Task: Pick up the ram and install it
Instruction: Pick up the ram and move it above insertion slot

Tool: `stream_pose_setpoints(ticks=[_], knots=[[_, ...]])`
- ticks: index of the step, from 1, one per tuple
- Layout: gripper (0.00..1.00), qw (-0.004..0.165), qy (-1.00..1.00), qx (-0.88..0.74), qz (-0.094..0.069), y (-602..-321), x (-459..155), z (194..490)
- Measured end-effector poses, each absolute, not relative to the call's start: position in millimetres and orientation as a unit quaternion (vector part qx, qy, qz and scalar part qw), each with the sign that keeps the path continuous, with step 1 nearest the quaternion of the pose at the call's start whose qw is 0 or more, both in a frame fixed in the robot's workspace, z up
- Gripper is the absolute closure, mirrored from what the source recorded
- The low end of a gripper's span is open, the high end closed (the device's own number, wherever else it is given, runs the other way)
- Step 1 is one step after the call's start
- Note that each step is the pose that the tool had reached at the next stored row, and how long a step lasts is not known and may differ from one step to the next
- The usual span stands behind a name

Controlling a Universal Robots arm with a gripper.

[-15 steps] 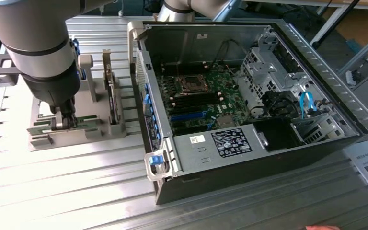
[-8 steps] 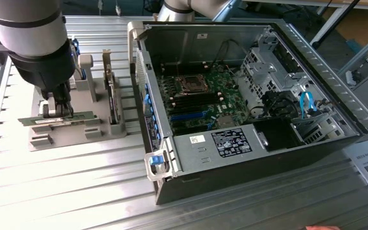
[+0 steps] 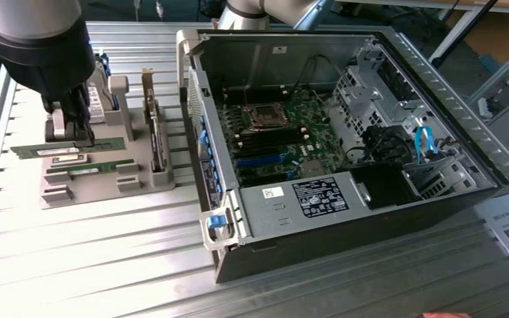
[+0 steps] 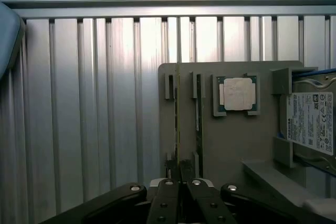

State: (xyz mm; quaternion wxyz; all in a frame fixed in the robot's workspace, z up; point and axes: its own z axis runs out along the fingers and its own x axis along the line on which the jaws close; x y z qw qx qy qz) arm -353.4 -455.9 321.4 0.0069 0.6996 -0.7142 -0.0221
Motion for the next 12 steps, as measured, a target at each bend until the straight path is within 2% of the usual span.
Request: stream_pose_setpoints(ticks=[12], knots=[[0.88,0.007,-0.714,0.700,-0.022,-456,-353,356]])
